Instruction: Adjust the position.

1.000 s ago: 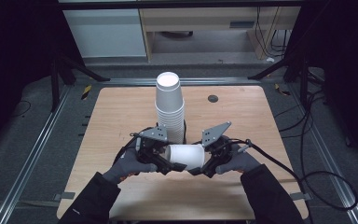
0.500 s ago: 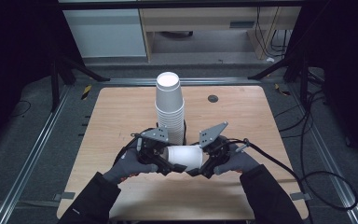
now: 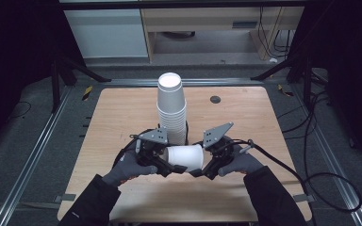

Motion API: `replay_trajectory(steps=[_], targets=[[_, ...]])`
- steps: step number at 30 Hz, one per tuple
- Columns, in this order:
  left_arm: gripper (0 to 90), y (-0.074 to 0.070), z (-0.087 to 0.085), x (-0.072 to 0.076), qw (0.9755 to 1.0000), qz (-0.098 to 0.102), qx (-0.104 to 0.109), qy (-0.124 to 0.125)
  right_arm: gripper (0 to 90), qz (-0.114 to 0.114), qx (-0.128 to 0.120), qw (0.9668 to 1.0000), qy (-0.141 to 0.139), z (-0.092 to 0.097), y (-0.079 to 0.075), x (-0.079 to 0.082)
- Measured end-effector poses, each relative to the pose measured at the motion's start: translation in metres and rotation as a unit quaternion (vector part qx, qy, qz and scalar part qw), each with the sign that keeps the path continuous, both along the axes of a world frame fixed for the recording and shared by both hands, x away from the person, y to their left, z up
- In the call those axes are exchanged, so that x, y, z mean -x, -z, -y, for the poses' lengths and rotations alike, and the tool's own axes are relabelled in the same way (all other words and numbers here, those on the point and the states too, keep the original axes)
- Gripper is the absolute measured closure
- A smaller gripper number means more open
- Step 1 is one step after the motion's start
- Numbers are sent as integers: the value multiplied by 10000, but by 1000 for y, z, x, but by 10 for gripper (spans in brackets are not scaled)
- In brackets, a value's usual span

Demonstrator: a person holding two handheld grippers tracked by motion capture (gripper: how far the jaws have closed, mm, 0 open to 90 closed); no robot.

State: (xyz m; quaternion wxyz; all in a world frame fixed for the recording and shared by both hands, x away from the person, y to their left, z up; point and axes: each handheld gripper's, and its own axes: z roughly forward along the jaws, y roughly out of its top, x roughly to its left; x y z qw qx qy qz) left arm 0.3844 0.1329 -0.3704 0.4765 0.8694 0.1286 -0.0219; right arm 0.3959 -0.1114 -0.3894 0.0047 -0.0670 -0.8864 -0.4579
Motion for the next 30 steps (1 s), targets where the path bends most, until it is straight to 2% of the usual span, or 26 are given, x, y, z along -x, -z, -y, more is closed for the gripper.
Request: replay_trajectory(steps=[3,7,9,14,18,22,24,26,30], targets=[[214,-1,-9,1,9999,20,96,-65,49,16,-172,9998,99,6,-5,0],[212,-1,-26,1,9992,59,286,-280,46,56,-404,9989,244,14,-13,0],[212,-1,-35,-1,9982,86,429,-401,44,35,-533,9980,343,18,-14,0],[211,-6,-48,-2,9949,111,834,-556,29,111,-641,9966,504,21,-17,2],[211,-7,-49,-1,9931,166,1019,-561,22,132,-757,9950,641,23,-18,5],[210,-6,-46,-1,9922,156,1162,-433,26,73,-968,9927,719,31,-18,10],[211,-5,-42,-1,9922,140,1181,-369,29,39,-1039,9921,695,34,-17,11],[210,-3,-38,-1,9924,149,1184,-311,38,98,-1098,9908,783,35,-16,13],[210,-2,-32,0,9924,163,1203,-195,43,56,-1258,9896,696,36,-16,15]])
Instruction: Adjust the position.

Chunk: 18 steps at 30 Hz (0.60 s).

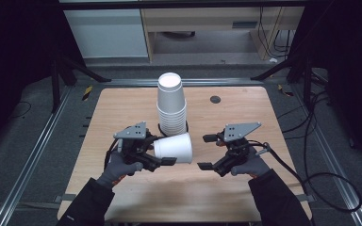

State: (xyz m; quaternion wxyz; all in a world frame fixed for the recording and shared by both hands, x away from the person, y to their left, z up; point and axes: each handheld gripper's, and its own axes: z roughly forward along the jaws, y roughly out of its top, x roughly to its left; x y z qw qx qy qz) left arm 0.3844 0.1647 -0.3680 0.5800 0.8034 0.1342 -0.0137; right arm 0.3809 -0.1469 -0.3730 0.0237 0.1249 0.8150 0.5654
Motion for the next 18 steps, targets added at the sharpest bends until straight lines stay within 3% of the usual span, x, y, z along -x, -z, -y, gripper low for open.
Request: replay_trajectory(steps=[6,18], targets=[[211,-1,4,1,9999,56,39,89,42,-81,-77,9999,-80,-3,2,1],[211,-1,20,4,9990,165,-23,410,36,-283,86,9990,-338,-13,9,1]])
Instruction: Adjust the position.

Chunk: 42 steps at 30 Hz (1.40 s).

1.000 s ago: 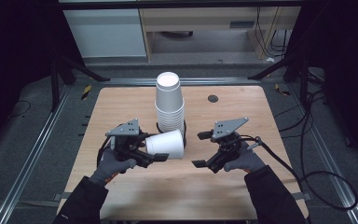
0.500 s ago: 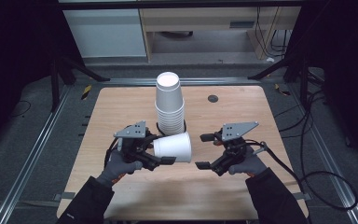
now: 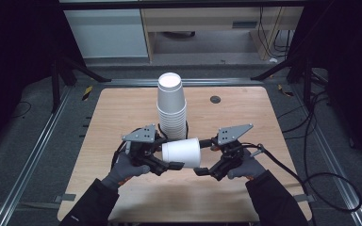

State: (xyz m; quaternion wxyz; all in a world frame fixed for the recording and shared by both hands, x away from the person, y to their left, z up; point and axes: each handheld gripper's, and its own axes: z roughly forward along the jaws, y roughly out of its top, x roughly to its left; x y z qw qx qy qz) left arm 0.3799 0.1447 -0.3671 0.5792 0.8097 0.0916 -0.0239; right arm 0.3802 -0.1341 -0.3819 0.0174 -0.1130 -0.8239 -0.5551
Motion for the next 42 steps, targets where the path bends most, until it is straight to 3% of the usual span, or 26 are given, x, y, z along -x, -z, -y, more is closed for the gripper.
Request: replay_trajectory(steps=[13,19,42], targets=[[212,3,12,4,9996,49,-65,256,30,-109,115,9996,-250,-7,4,1],[213,4,14,5,9994,94,-157,277,90,-86,255,9988,-420,-13,6,2],[205,6,14,4,9996,32,-274,99,118,-65,430,9986,-309,-10,6,0]])
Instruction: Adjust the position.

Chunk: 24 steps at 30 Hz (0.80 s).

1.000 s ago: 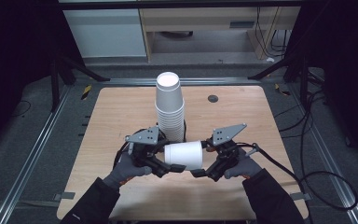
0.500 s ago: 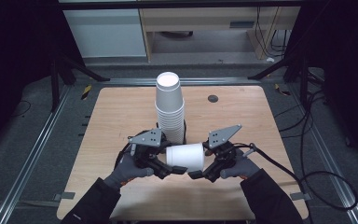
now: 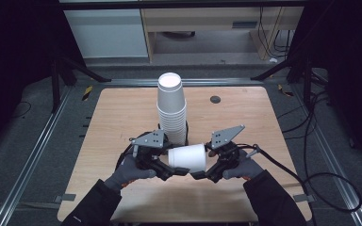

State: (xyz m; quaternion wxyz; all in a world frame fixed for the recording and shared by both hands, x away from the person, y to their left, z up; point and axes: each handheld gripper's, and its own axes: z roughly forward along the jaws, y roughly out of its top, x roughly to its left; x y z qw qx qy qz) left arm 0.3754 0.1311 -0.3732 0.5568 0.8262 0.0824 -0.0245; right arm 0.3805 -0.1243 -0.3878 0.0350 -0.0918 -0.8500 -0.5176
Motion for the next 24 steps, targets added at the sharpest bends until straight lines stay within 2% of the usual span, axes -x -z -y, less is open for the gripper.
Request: replay_trajectory(steps=[7,12,18,24], targets=[[192,-5,-10,-1,9999,-34,81,-120,123,34,63,10000,53,3,-1,-1],[173,-6,-18,-2,9997,-70,60,-207,123,61,163,9998,41,3,-1,-1],[155,-5,-26,-2,9995,-127,-123,-266,124,169,320,9993,51,6,-4,-4],[138,-3,-26,-2,9990,-233,-326,-188,124,216,522,9984,46,3,-3,-6]])
